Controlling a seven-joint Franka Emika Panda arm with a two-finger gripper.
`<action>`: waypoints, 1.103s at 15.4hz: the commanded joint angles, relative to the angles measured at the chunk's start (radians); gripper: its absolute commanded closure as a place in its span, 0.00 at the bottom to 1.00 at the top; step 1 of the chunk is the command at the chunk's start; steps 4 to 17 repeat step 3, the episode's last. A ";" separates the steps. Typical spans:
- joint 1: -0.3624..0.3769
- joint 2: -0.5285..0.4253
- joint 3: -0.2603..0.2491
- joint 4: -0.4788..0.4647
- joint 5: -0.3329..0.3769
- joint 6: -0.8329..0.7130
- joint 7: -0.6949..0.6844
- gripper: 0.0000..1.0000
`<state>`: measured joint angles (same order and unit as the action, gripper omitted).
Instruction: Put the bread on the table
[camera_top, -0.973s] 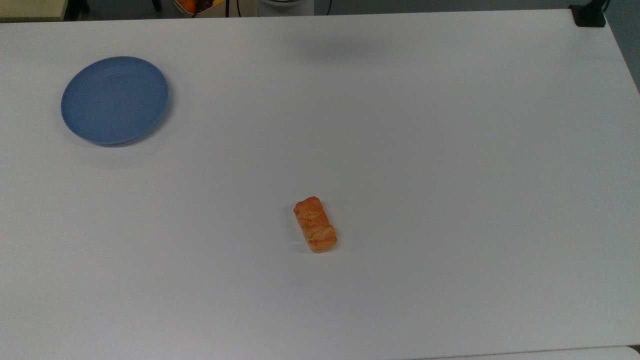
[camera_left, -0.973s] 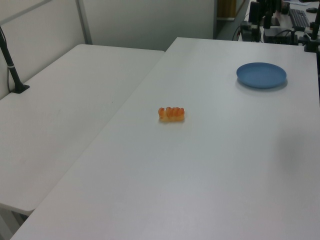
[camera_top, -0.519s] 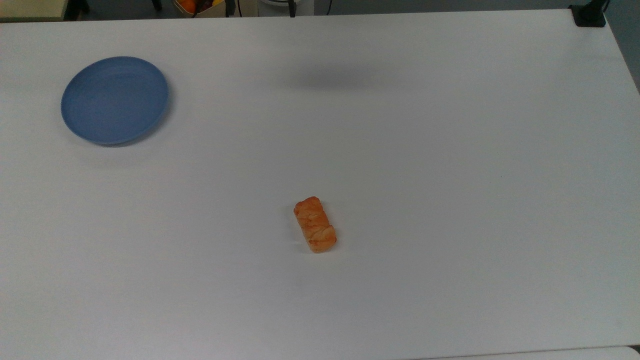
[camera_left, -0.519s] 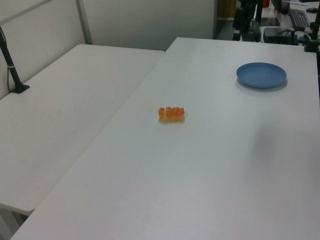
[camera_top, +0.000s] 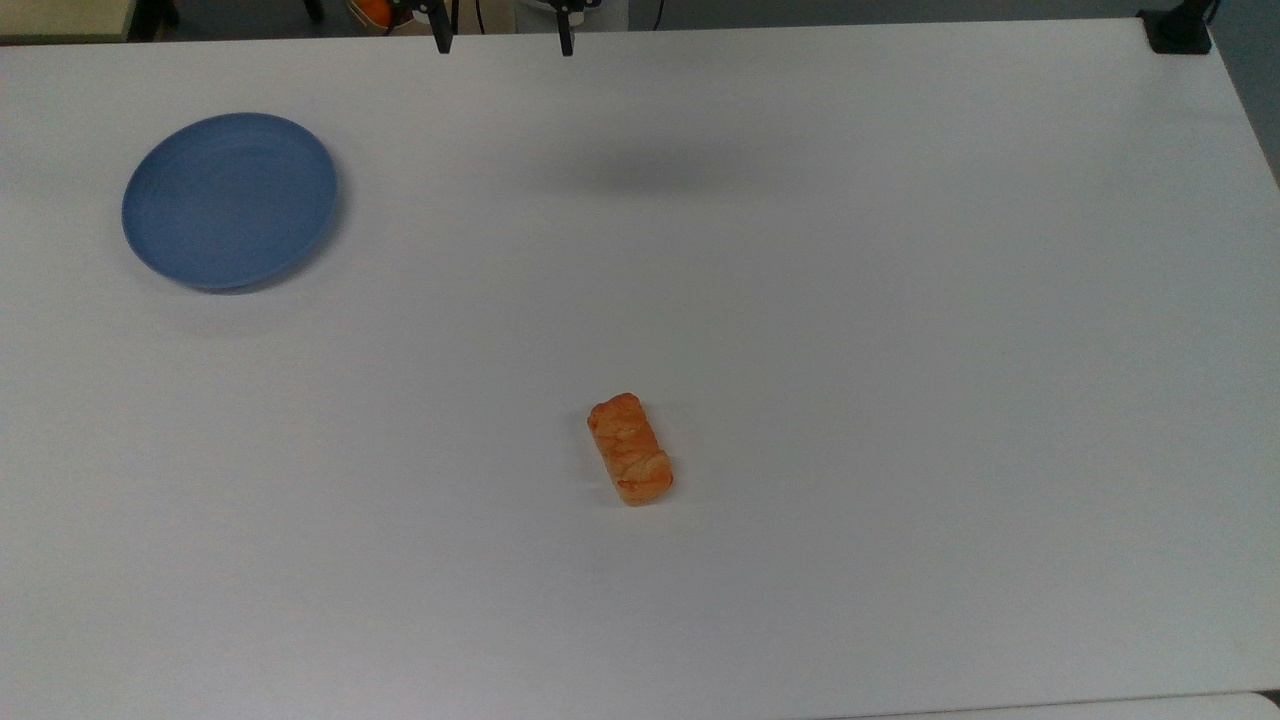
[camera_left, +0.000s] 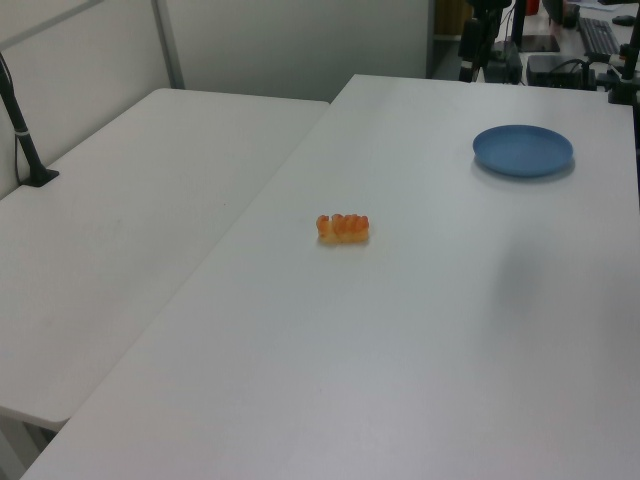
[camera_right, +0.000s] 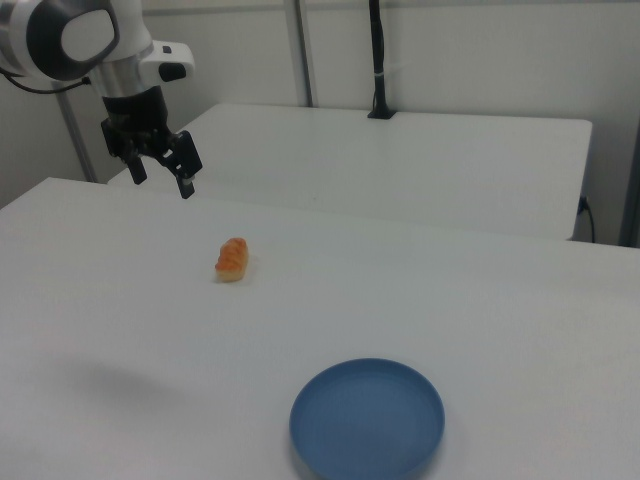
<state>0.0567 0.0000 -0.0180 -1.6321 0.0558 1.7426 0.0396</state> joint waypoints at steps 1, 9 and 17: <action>-0.003 -0.002 0.006 0.003 0.003 0.000 -0.017 0.00; -0.001 -0.002 0.006 0.001 0.003 -0.001 -0.018 0.00; -0.001 -0.002 0.006 0.001 0.003 -0.001 -0.018 0.00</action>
